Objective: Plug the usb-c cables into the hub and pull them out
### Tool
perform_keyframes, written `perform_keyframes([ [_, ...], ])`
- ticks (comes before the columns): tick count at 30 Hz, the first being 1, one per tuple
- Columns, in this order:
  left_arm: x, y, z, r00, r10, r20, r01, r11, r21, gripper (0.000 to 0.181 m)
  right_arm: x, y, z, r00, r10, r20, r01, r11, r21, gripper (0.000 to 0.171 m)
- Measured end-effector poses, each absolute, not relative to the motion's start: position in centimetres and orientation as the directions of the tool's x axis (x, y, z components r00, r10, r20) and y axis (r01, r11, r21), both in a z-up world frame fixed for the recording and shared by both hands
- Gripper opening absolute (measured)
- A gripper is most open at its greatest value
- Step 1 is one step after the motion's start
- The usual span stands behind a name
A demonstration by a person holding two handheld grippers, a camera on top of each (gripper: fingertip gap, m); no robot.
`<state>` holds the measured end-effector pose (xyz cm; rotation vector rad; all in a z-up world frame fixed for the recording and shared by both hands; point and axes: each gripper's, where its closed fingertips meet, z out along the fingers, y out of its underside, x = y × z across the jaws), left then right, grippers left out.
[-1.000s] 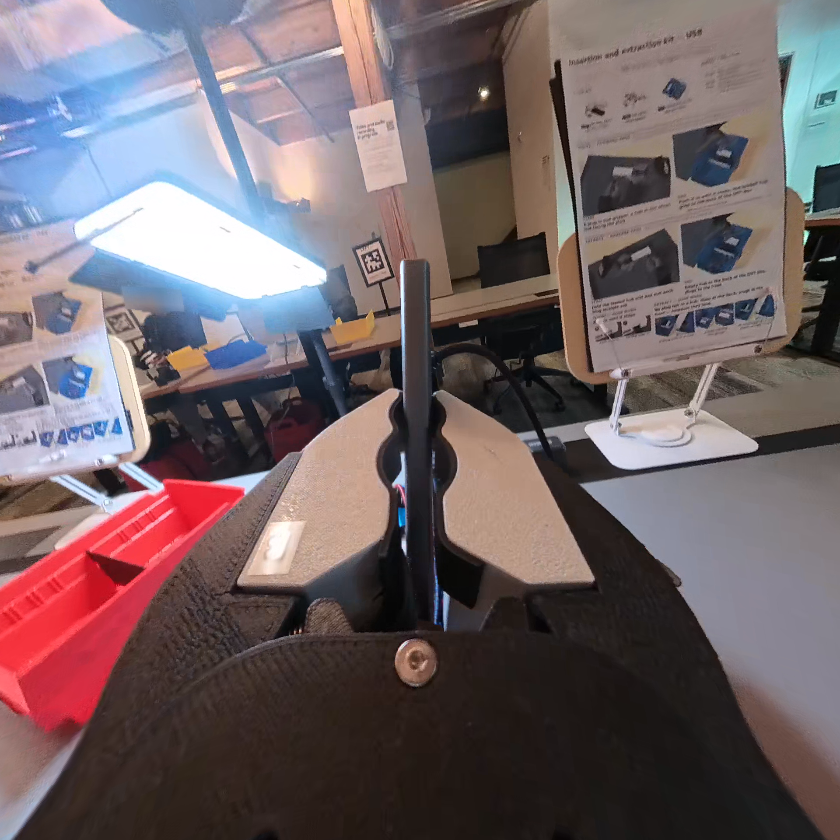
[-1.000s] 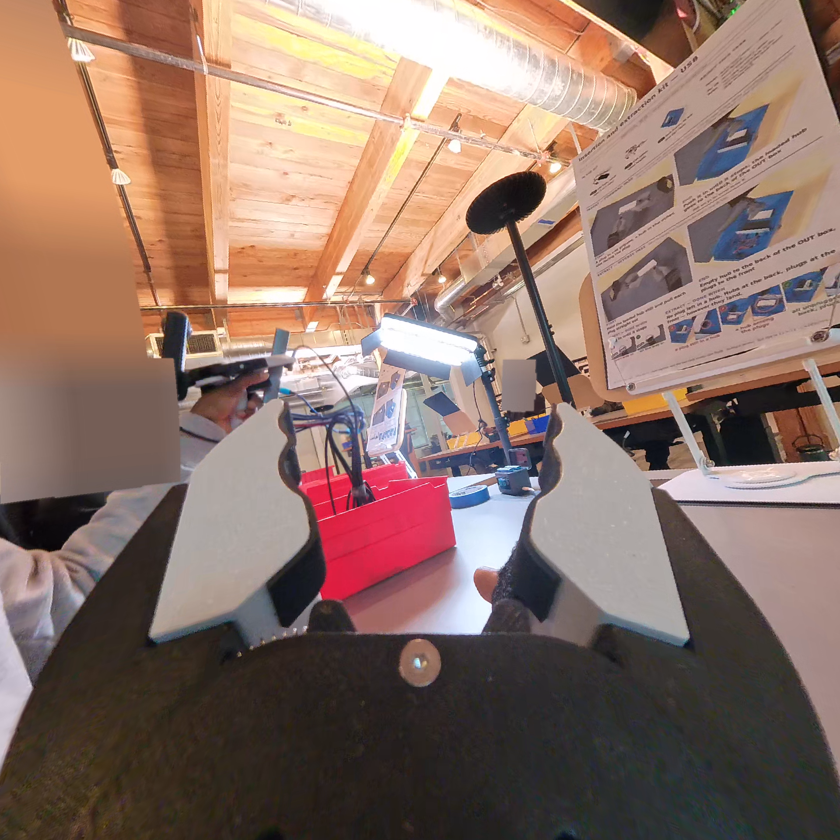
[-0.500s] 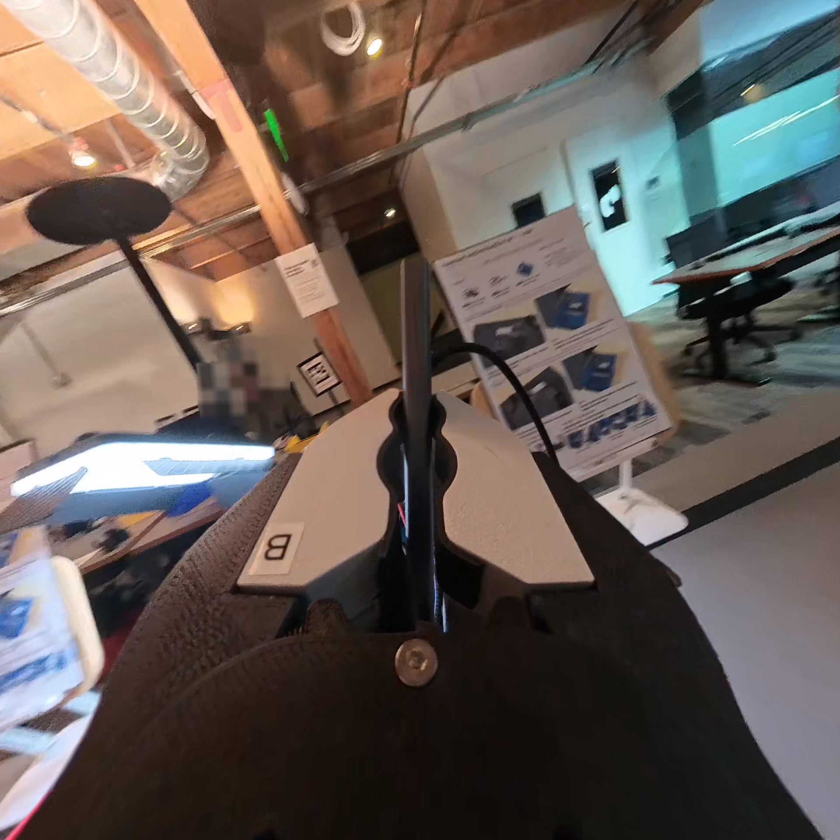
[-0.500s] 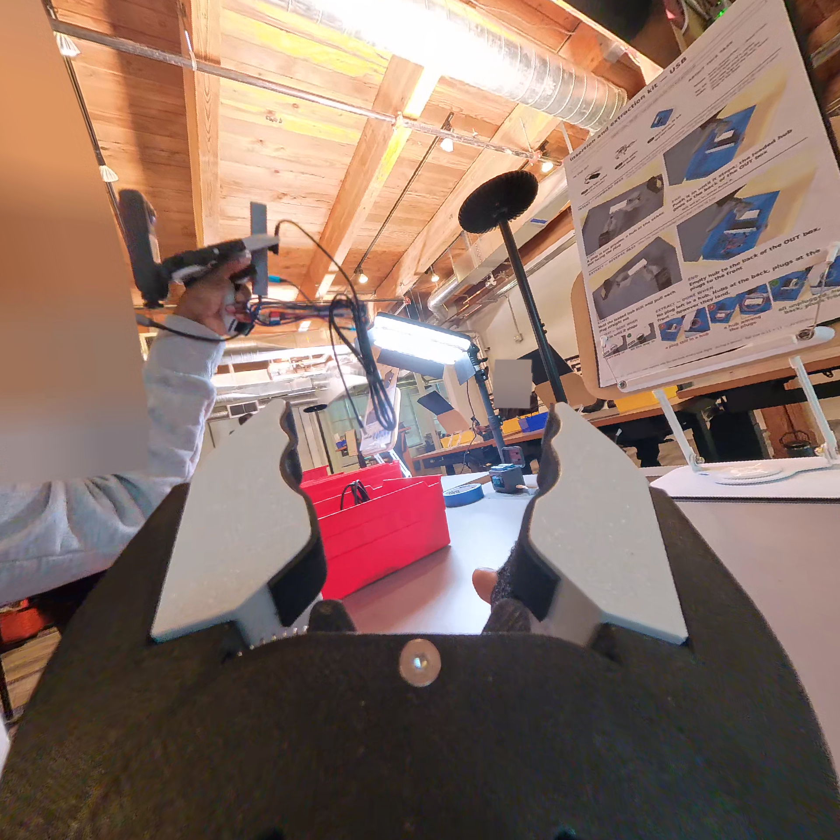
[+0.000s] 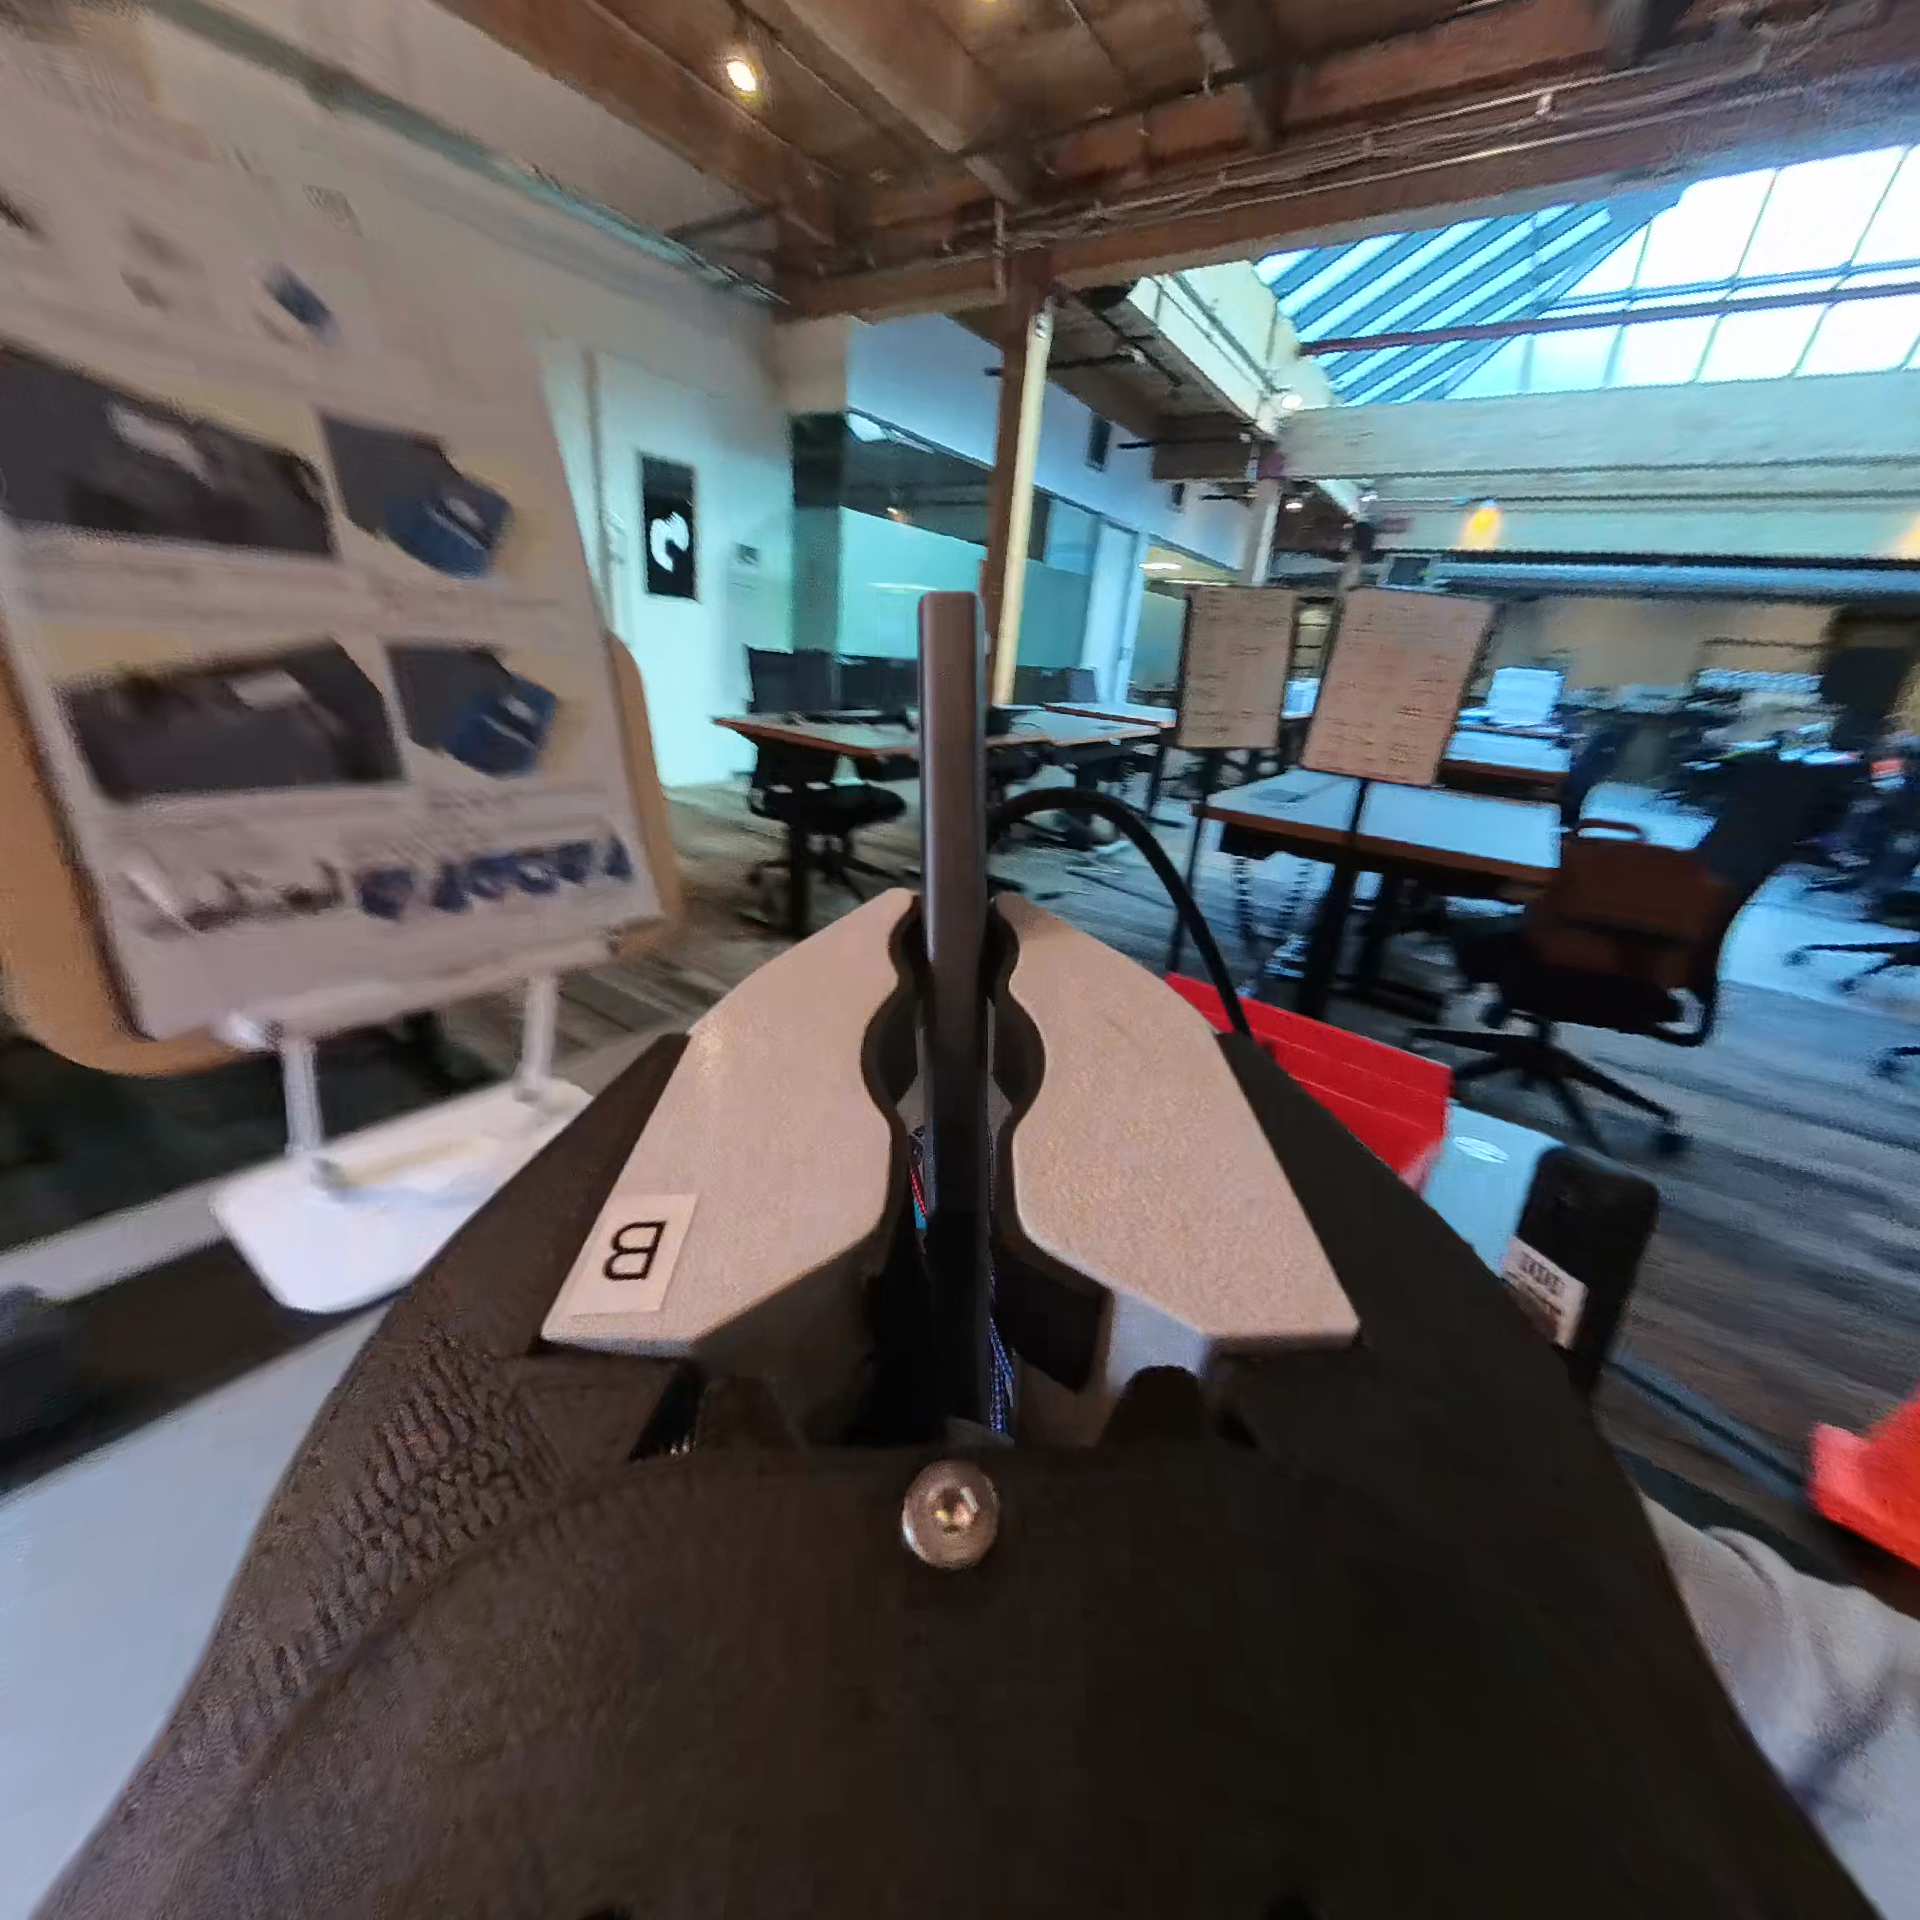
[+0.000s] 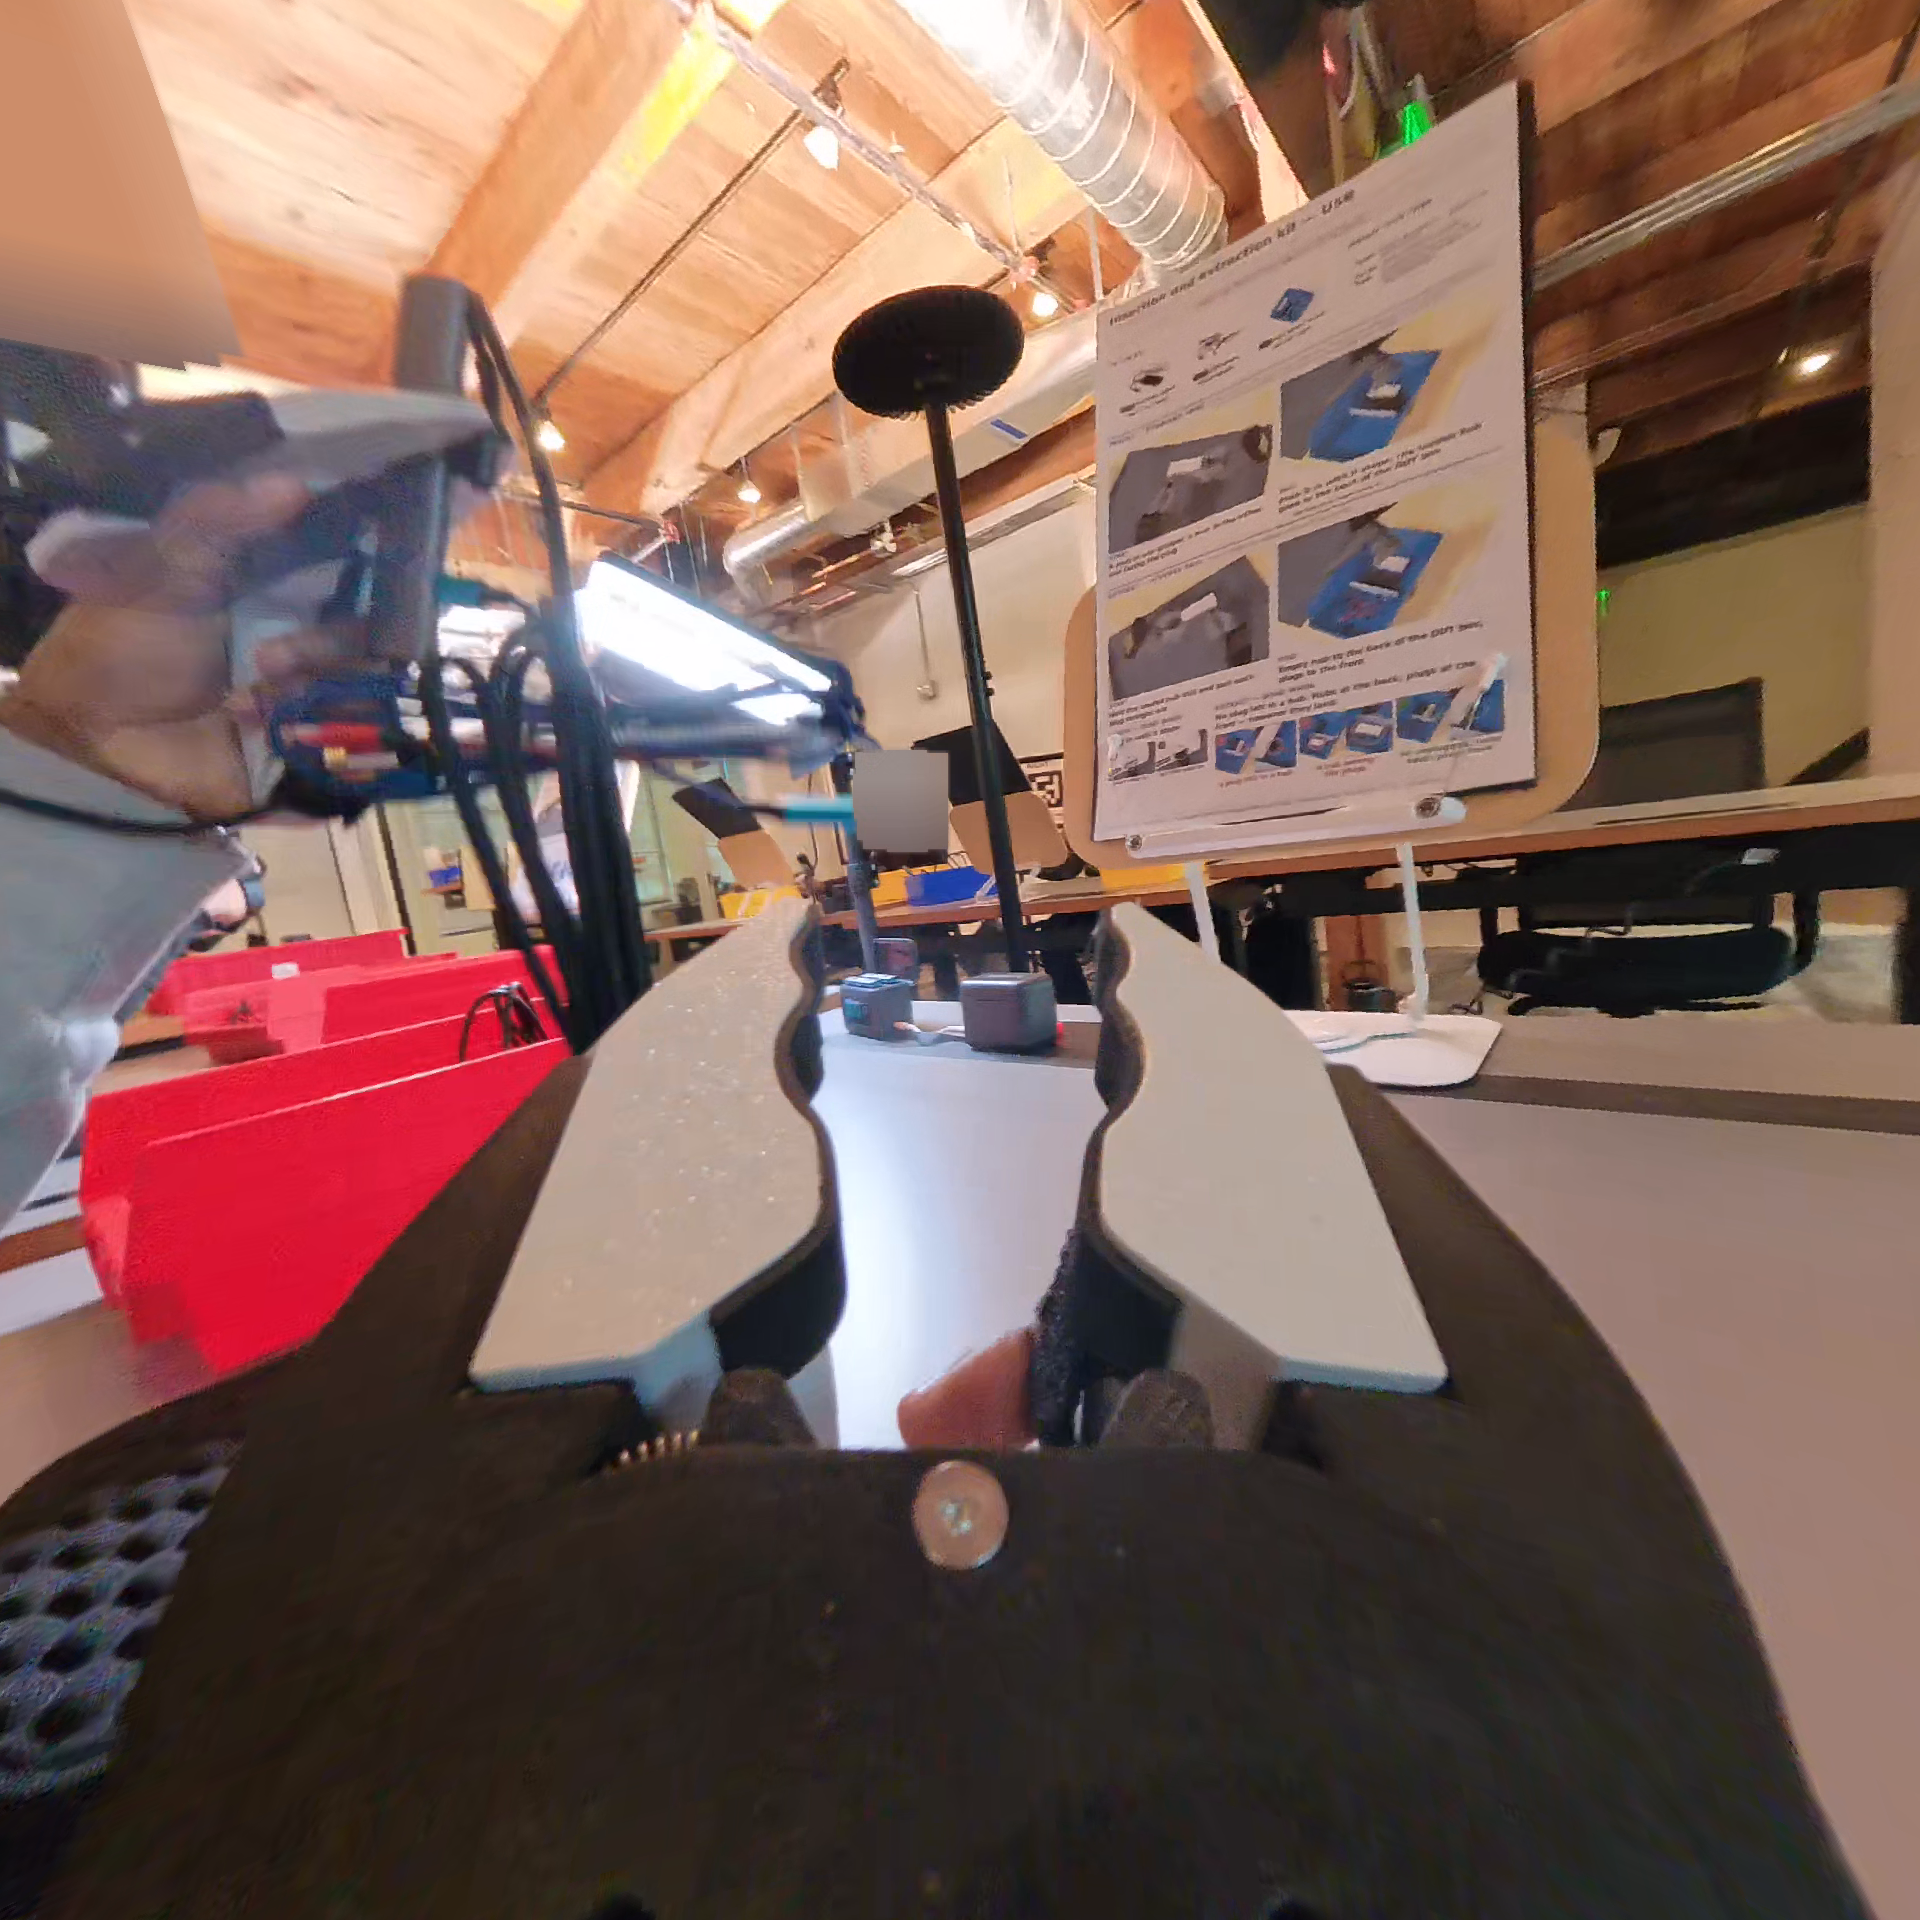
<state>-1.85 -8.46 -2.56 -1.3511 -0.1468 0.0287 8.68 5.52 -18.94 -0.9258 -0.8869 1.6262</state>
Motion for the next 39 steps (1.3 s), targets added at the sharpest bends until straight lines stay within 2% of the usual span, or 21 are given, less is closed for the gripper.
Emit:
perform_keyframes([
  [3, -0.3, -6.8, -7.4, 0.987, -0.009, 0.161, 0.158, 0.228, -0.961, 0.01, 9.4, 4.8, -18.1, -0.241, 0.962, -0.128, -0.413, -0.221, -0.883, 0.04],
  [7, 1.6, -6.2, -11.6, 0.904, -0.246, 0.349, 0.411, 0.283, -0.867, 0.01, 11.6, 2.2, -14.1, -0.555, 0.818, -0.152, -0.393, -0.419, -0.818, 0.024],
  [9, 2.2, -6.2, -13.1, 0.864, -0.325, 0.383, 0.475, 0.278, -0.835, 0.01, 11.1, 2.2, -13.0, -0.618, 0.768, -0.168, -0.325, -0.444, -0.835, 0.021],
  [11, 3.1, -6.2, -14.3, 0.833, -0.378, 0.404, 0.513, 0.255, -0.82, 0.01, 9.6, 1.6, -13.3, -0.683, 0.708, -0.178, -0.184, -0.403, -0.897, 0.021],
  [13, 4.2, -5.9, -15.4, 0.825, -0.404, 0.395, 0.505, 0.214, -0.836, 0.01, 7.8, 0.1, -14.6, -0.72, 0.67, -0.181, -0.06, -0.32, -0.946, 0.025],
  [17, 6.4, -5.3, -17.6, 0.837, -0.429, 0.34, 0.432, 0.138, -0.891, 0.01, 6.8, -5.2, -15.6, -0.84, 0.523, -0.143, 0.01, -0.249, -0.968, 0.034],
  [18, 6.7, -5.2, -18.0, 0.839, -0.432, 0.332, 0.421, 0.128, -0.898, 0.01, 6.5, -6.0, -15.9, -0.847, 0.512, -0.141, 0.017, -0.24, -0.971, 0.03],
  [20, 7.0, -5.1, -18.3, 0.835, -0.44, 0.331, 0.421, 0.121, -0.899, 0.01, 5.8, -7.0, -17.0, -0.846, 0.514, -0.14, 0.033, -0.212, -0.977, 0.011],
  [21, 6.9, -5.2, -18.5, 0.834, -0.437, 0.337, 0.424, 0.117, -0.898, 0.01, 5.6, -7.0, -17.3, -0.843, 0.518, -0.145, 0.032, -0.22, -0.975, 0.009],
  [27, 6.3, -6.2, -19.2, 0.824, -0.449, 0.346, 0.436, 0.112, -0.893, 0.022, 5.0, -6.0, -18.2, -0.837, 0.502, -0.219, 0.091, -0.267, -0.959, 0.007],
  [29, 6.4, -6.3, -20.2, 0.851, -0.422, 0.312, 0.377, 0.079, -0.923, 0.024, 4.9, -5.7, -18.3, -0.835, 0.493, -0.243, 0.106, -0.289, -0.952, 0.007],
  [32, 6.4, -5.7, -21.3, 0.898, -0.36, 0.252, 0.292, 0.058, -0.955, 0.013, 4.9, -6.0, -18.9, -0.834, 0.487, -0.259, 0.13, -0.283, -0.95, 0.007],
  [37, 6.2, -5.4, -21.6, 0.917, -0.328, 0.228, 0.259, 0.055, -0.964, 0.011, 4.8, -6.2, -19.1, -0.832, 0.463, -0.307, 0.173, -0.311, -0.935, 0.01],
  [38, 6.2, -5.6, -21.5, 0.915, -0.33, 0.232, 0.266, 0.061, -0.962, 0.011, 4.9, -6.2, -19.2, -0.833, 0.434, -0.343, 0.205, -0.333, -0.92, 0.013],
  [39, 6.2, -5.7, -21.4, 0.91, -0.341, 0.237, 0.274, 0.062, -0.96, 0.011, 4.8, -6.2, -19.5, -0.829, 0.41, -0.381, 0.247, -0.344, -0.906, 0.027],
])
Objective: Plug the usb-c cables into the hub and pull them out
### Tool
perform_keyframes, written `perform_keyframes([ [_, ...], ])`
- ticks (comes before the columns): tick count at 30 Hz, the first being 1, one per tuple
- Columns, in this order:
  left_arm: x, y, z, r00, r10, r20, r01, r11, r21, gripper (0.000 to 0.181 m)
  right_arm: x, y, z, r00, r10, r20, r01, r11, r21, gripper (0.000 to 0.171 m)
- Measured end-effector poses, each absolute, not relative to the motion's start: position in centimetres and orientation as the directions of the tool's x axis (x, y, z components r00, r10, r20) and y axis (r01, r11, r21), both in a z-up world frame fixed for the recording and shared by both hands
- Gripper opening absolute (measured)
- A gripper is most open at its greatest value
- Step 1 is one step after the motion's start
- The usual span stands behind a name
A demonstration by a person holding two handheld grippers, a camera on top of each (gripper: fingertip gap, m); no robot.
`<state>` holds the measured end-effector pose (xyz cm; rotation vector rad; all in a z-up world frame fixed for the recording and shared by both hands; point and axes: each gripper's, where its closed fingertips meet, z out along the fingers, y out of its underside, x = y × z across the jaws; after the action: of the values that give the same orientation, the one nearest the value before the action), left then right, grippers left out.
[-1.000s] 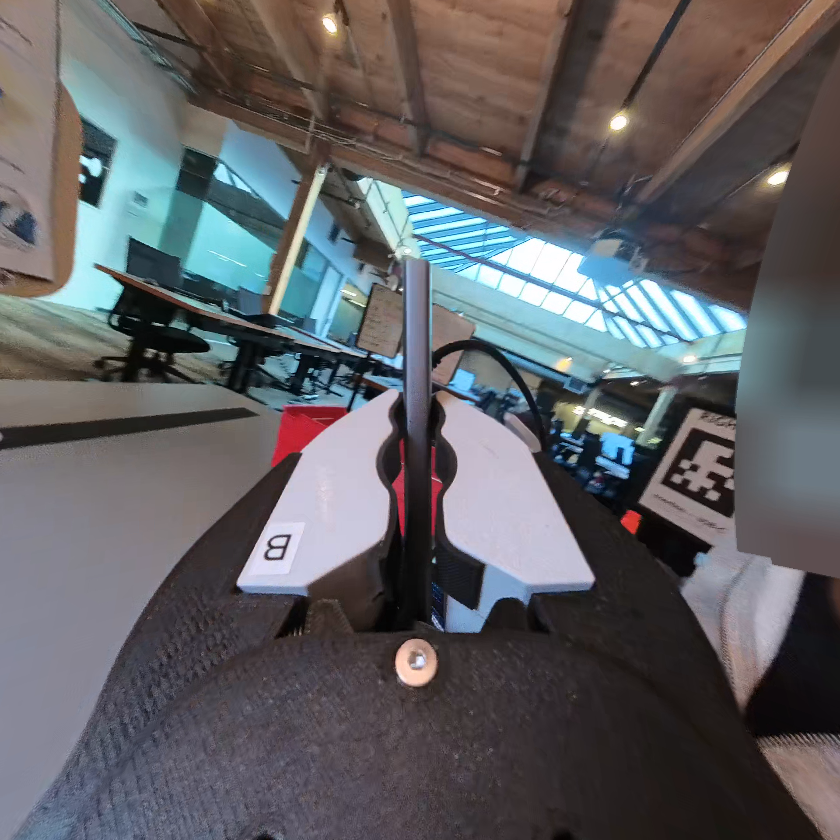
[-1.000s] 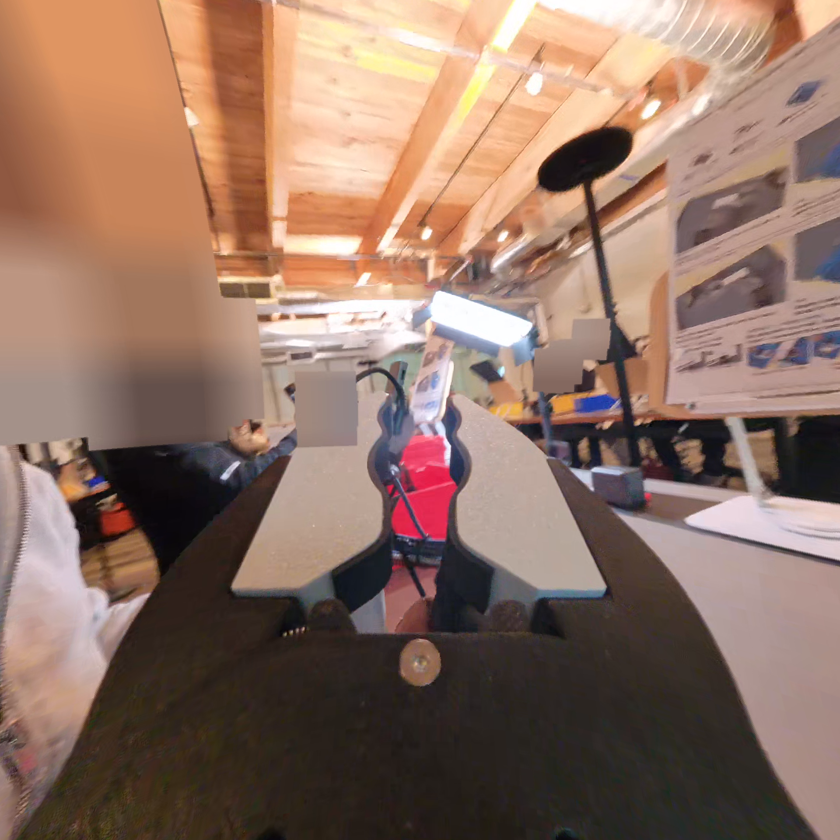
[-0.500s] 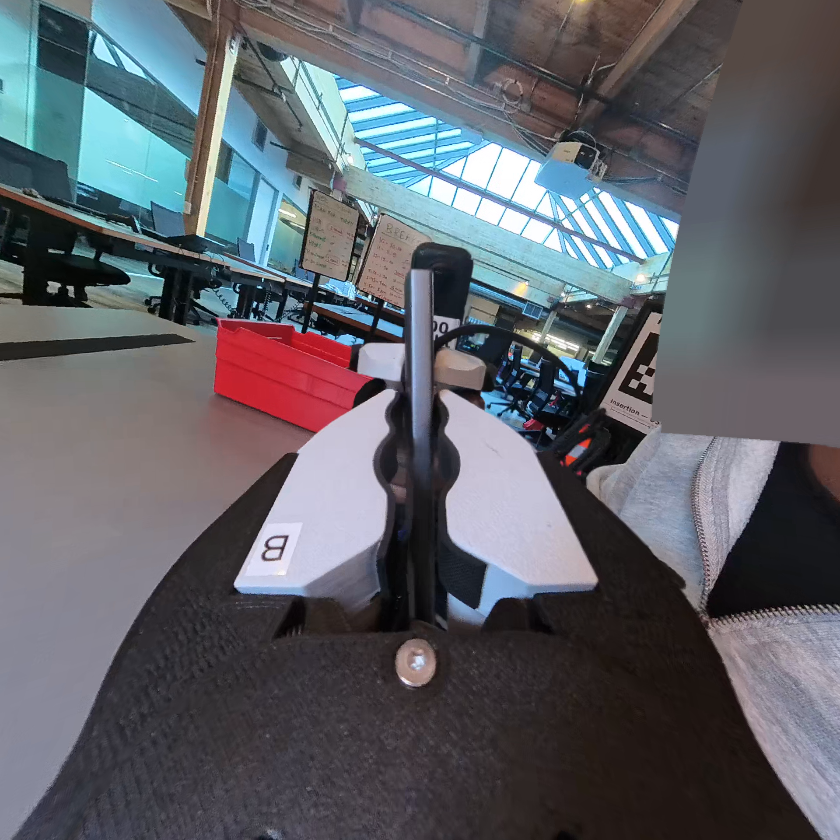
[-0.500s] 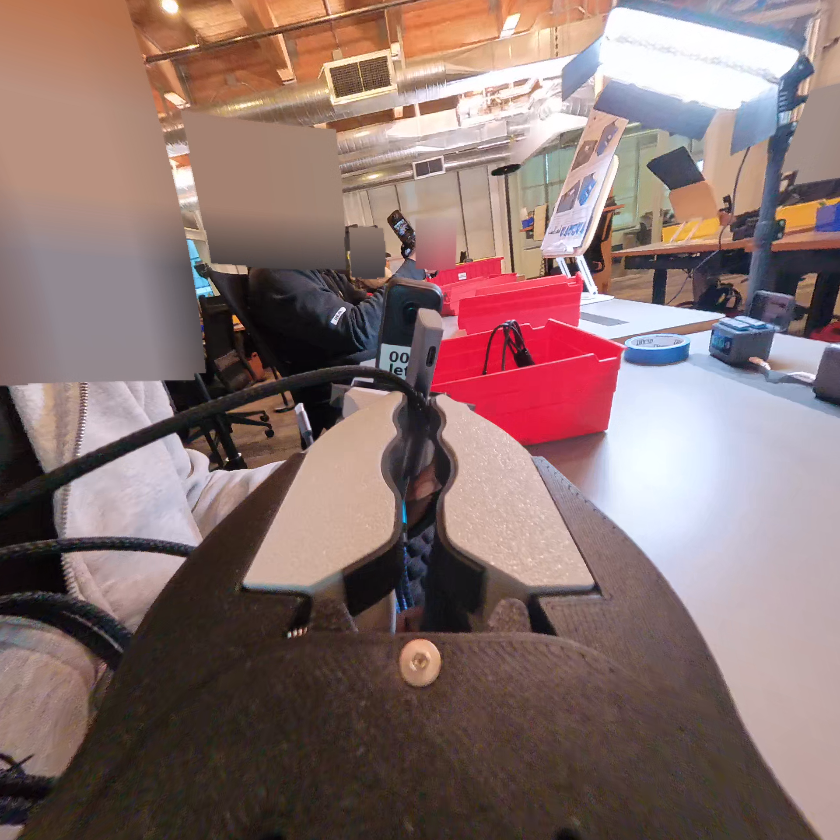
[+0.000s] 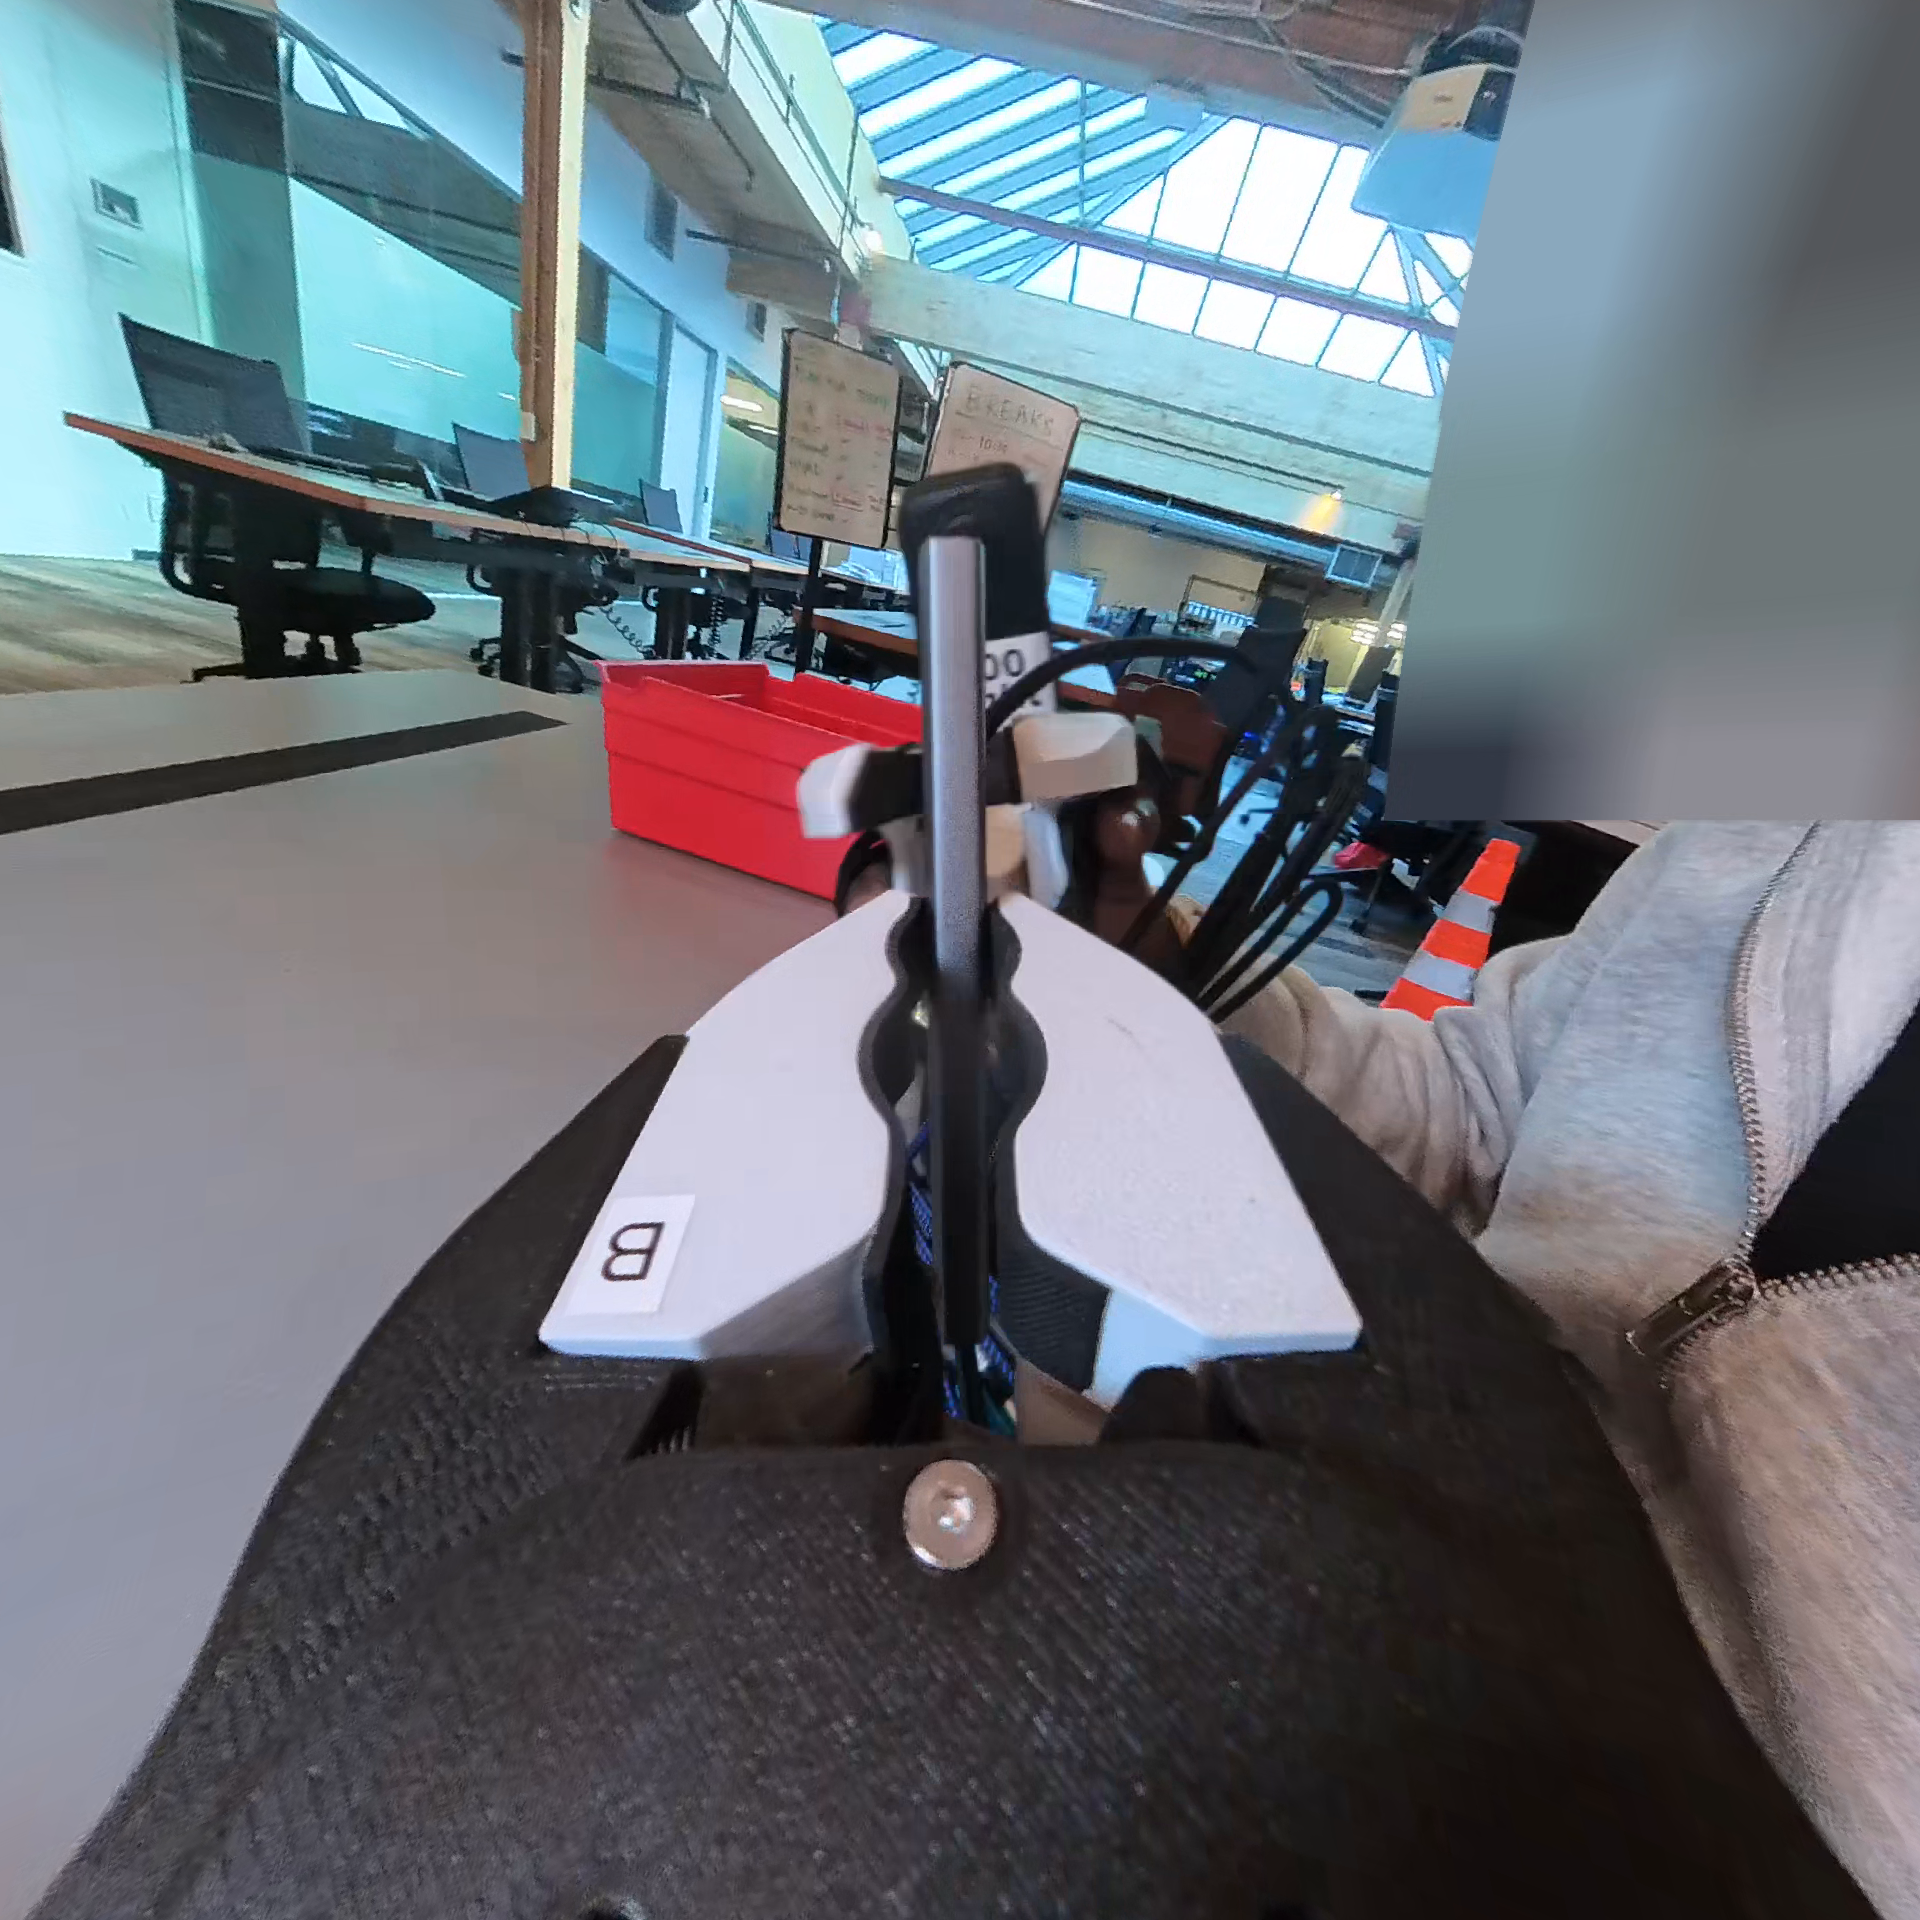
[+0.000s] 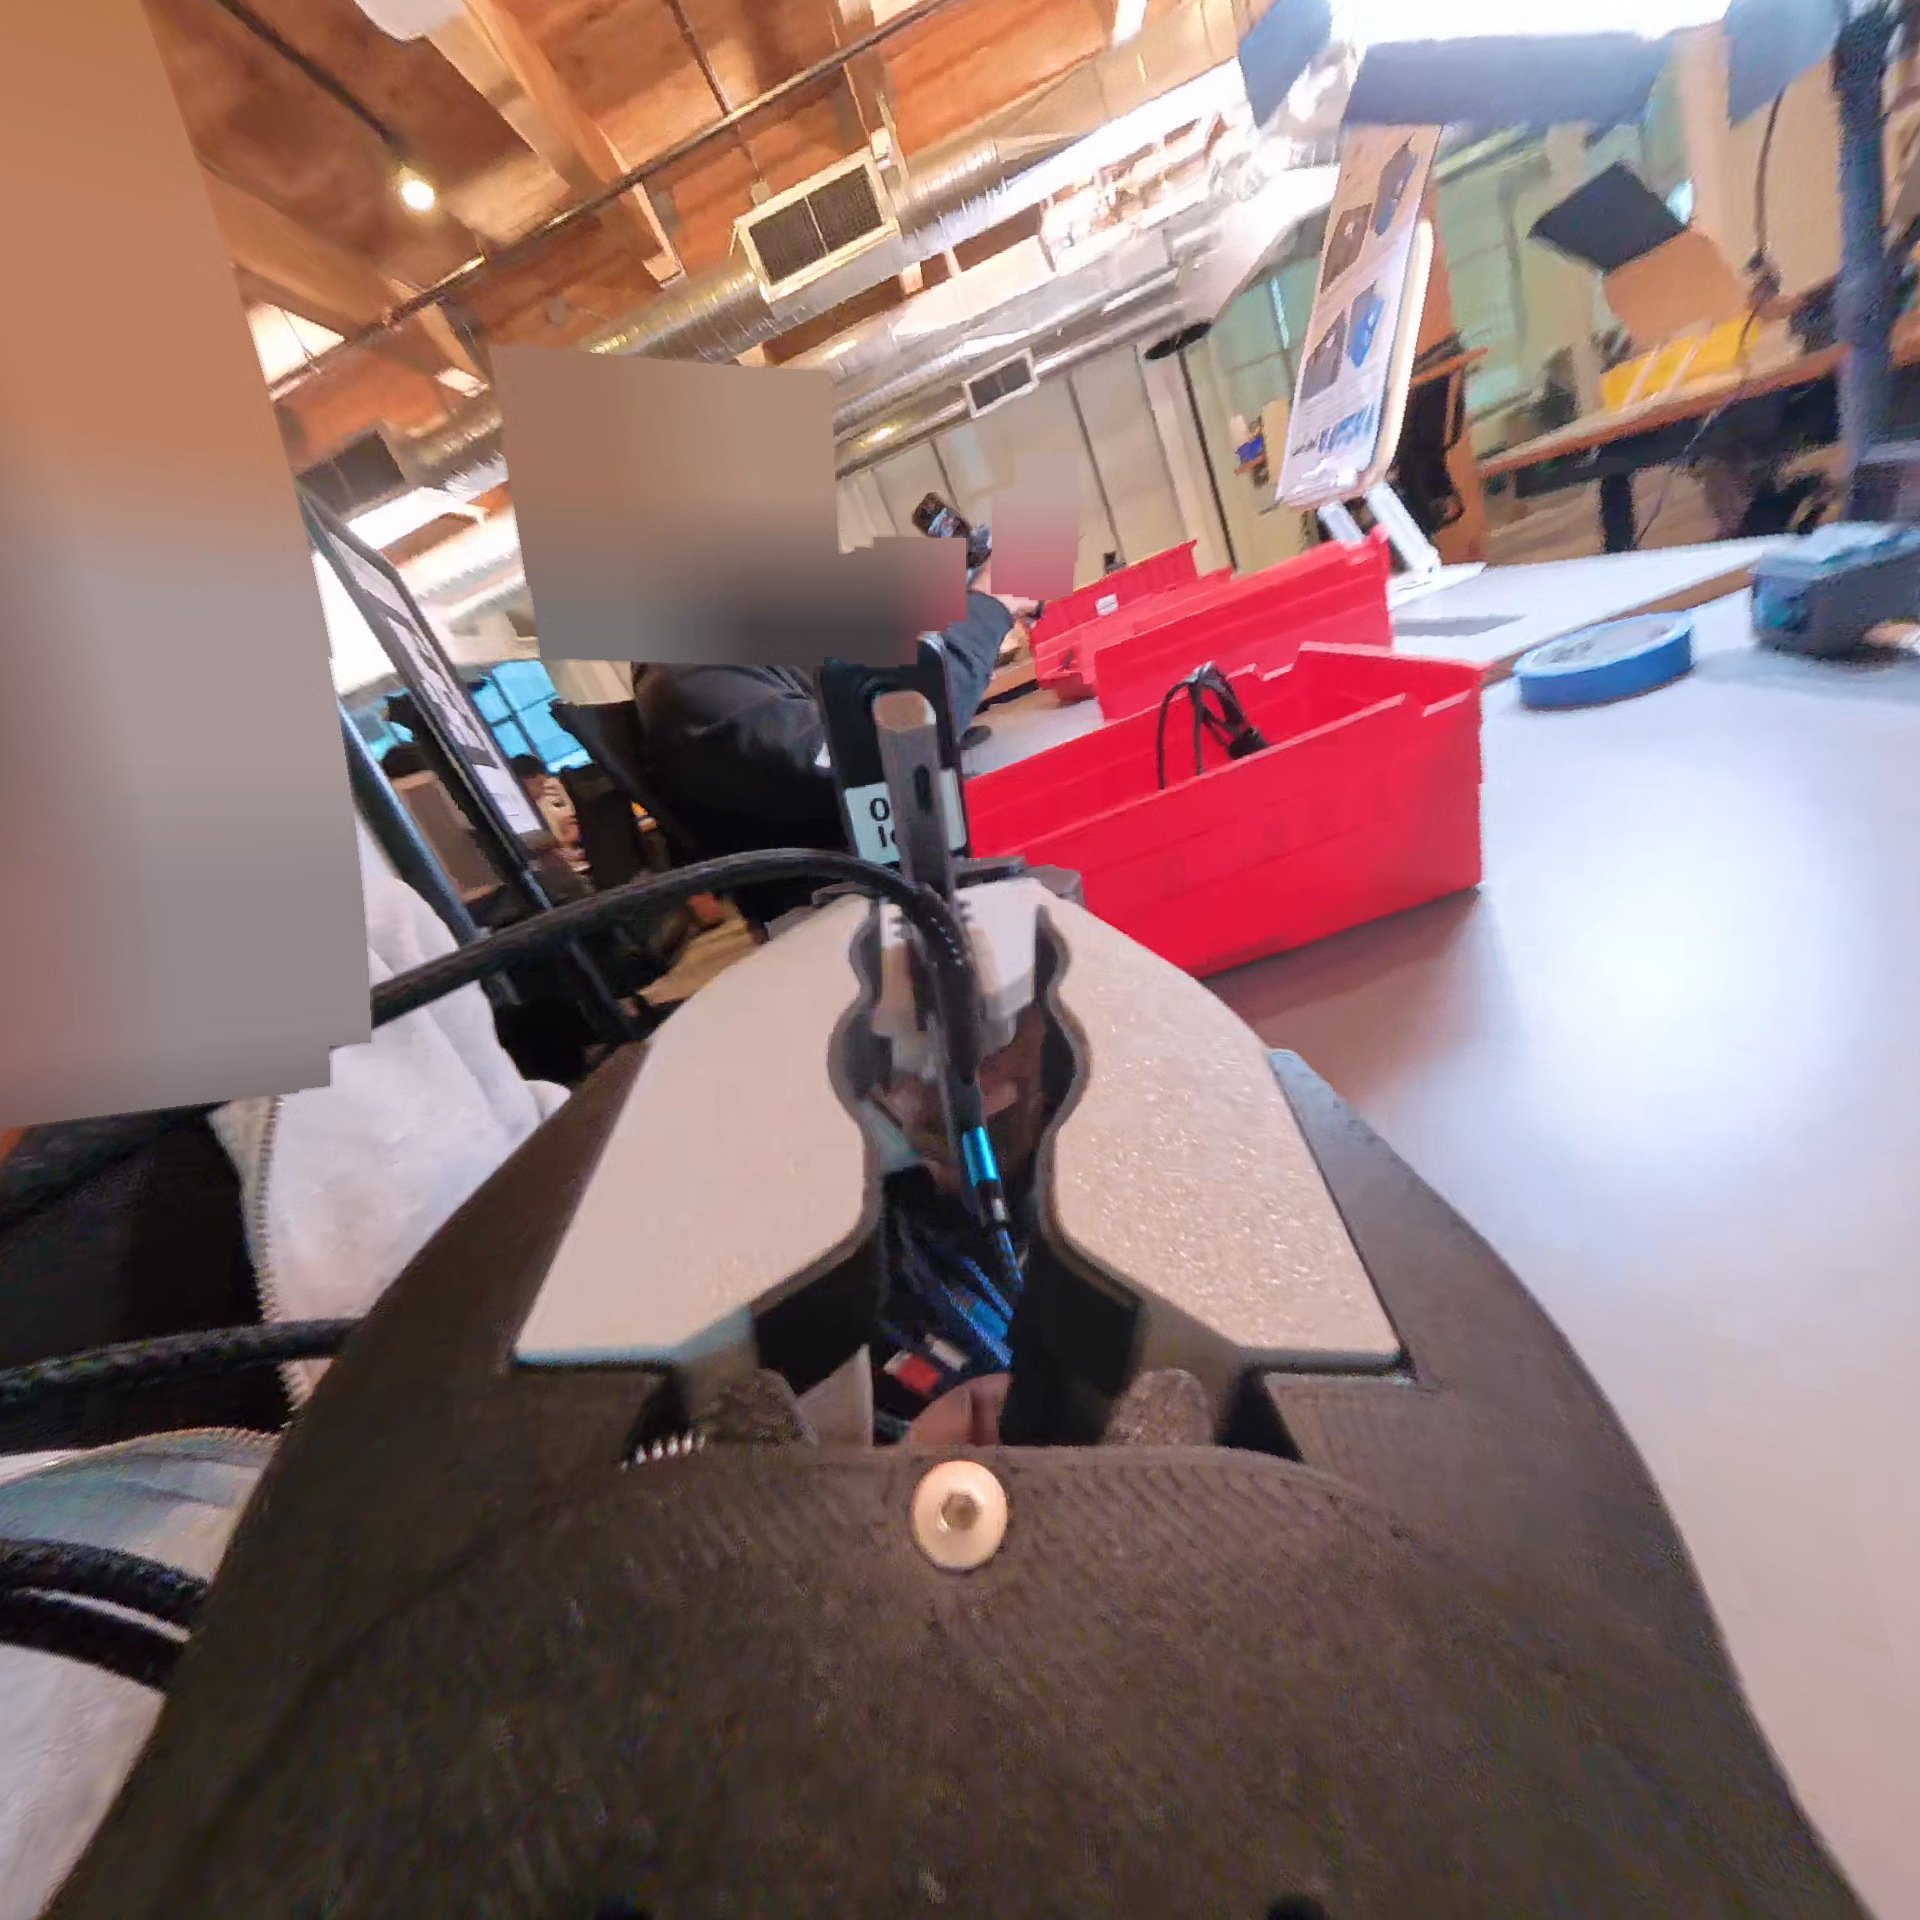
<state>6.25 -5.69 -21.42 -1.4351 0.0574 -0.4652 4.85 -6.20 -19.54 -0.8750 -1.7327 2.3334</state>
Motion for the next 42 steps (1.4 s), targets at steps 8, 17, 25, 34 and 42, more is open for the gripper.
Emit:
perform_keyframes([
  [8, 6.7, -5.8, -21.3, 0.9, -0.362, 0.243, 0.285, 0.068, -0.956, 0.01, 5.4, -7.1, -20.4, -0.85, 0.405, -0.337, 0.237, -0.277, -0.931, 0.017],
  [17, 7.2, -6.3, -21.2, 0.9, -0.368, 0.235, 0.285, 0.086, -0.955, 0.012, 5.9, -7.1, -20.0, -0.866, 0.458, -0.202, 0.119, -0.204, -0.972, 0.007],
  [25, 8.2, -6.7, -22.4, 0.912, -0.375, 0.165, 0.198, 0.05, -0.979, 0.011, 6.4, -7.8, -19.6, -0.886, 0.403, -0.229, 0.14, -0.239, -0.961, 0.007],
  [34, 7.7, -6.2, -23.2, 0.919, -0.34, 0.201, 0.214, -0.001, -0.977, 0.009, 5.8, -7.9, -19.9, -0.87, 0.391, -0.301, 0.196, -0.287, -0.938, 0.008],
  [42, 7.4, -6.3, -22.9, 0.912, -0.341, 0.228, 0.249, 0.017, -0.968, 0.009, 5.9, -8.5, -20.7, -0.873, 0.336, -0.352, 0.264, -0.281, -0.923, 0.021],
])
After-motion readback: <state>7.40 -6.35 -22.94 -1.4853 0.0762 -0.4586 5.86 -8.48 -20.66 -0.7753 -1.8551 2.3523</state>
